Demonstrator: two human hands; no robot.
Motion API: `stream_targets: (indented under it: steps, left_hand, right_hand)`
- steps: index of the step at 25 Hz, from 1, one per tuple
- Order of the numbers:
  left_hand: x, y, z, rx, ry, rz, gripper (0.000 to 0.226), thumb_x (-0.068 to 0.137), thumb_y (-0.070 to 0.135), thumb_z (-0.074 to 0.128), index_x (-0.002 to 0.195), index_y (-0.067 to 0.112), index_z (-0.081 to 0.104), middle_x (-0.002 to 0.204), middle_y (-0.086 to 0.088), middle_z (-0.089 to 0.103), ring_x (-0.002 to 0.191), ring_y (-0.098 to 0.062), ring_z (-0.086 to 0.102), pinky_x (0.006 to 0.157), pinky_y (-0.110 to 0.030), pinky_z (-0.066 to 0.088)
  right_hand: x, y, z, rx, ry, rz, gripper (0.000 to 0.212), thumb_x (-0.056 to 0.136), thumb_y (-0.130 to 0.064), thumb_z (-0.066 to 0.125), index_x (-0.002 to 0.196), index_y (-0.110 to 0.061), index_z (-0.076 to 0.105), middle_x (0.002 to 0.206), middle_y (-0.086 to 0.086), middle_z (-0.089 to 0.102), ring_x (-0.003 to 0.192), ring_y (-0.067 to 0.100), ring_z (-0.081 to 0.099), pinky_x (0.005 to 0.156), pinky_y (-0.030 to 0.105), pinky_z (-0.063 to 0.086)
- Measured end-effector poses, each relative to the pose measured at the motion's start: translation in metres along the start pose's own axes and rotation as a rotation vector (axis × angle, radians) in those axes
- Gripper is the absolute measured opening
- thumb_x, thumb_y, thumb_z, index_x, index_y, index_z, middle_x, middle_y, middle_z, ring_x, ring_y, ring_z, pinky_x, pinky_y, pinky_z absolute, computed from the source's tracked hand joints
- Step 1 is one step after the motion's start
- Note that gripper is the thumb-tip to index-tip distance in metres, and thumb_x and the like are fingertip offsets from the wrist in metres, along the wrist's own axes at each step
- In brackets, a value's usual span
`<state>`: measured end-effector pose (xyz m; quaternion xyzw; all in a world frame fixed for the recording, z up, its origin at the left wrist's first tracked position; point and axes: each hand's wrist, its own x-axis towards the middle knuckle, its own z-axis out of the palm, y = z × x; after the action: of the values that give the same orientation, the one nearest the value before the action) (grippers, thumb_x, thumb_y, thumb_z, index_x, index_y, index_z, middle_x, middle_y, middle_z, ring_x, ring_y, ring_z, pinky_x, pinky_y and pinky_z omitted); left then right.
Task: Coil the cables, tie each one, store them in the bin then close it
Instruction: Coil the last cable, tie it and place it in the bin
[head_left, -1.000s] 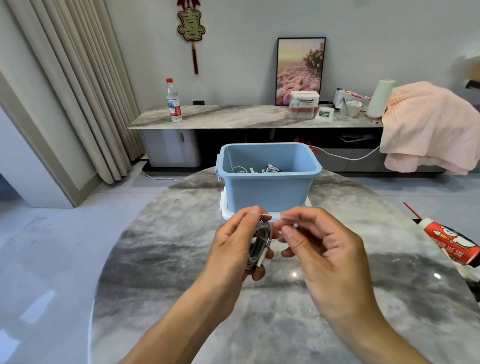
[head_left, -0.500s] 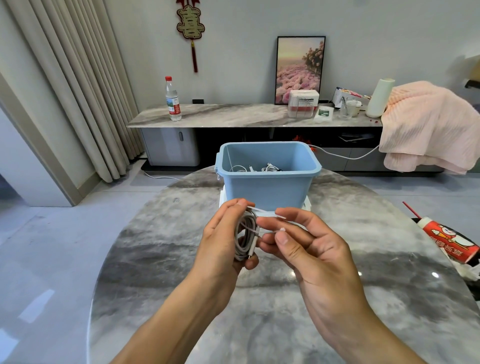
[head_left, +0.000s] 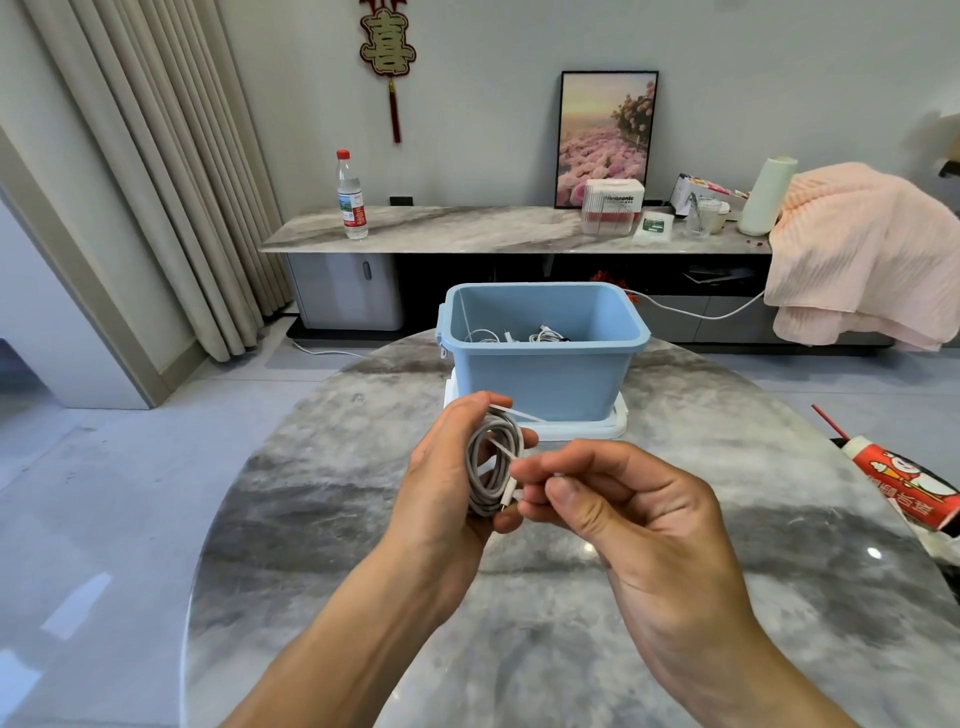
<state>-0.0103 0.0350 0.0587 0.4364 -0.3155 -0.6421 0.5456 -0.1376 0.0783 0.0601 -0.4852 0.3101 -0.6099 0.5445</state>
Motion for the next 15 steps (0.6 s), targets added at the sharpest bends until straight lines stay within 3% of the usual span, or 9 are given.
stream_targets:
  steps: [5, 9, 11, 15]
  left_hand:
    - [0.001, 0.003, -0.002, 0.017, 0.044, 0.035, 0.017, 0.092, 0.037, 0.056, 0.092, 0.025, 0.068, 0.081, -0.006, 0.069, 0.048, -0.015, 0.051, 0.047, -0.025, 0.028]
    - [0.002, 0.002, -0.003, 0.039, 0.012, 0.069, 0.042, 0.088, 0.062, 0.049, 0.087, 0.025, 0.068, 0.078, -0.007, 0.065, 0.053, -0.016, 0.052, 0.046, -0.023, 0.028]
    - [0.001, 0.0, -0.003, 0.077, -0.002, 0.068, 0.045, 0.086, 0.063, 0.048, 0.089, 0.023, 0.068, 0.076, -0.006, 0.065, 0.055, -0.017, 0.054, 0.047, -0.023, 0.029]
    - [-0.007, -0.009, 0.006, 0.322, -0.095, 0.182, 0.043, 0.084, 0.059, 0.05, 0.081, 0.022, 0.07, 0.065, -0.002, 0.061, 0.057, -0.019, 0.054, 0.044, -0.025, 0.03]
  right_hand:
    - [-0.003, -0.003, 0.002, -0.035, -0.096, -0.025, 0.013, 0.072, -0.011, 0.071, 0.08, -0.017, 0.079, 0.086, 0.014, 0.077, 0.078, 0.021, 0.074, 0.075, 0.022, 0.056]
    - [0.002, -0.003, -0.003, -0.021, -0.066, -0.046, 0.014, 0.071, -0.005, 0.07, 0.078, -0.015, 0.078, 0.088, 0.008, 0.076, 0.077, 0.016, 0.071, 0.072, 0.022, 0.055]
    - [0.006, -0.007, -0.007, -0.009, -0.022, -0.028, 0.013, 0.068, -0.011, 0.073, 0.078, -0.017, 0.079, 0.082, 0.009, 0.074, 0.073, 0.017, 0.068, 0.071, 0.022, 0.055]
    - [0.02, -0.016, -0.019, 0.061, -0.005, 0.099, 0.039, 0.07, -0.012, 0.073, 0.109, -0.014, 0.073, 0.079, 0.008, 0.068, 0.065, 0.018, 0.063, 0.067, 0.026, 0.055]
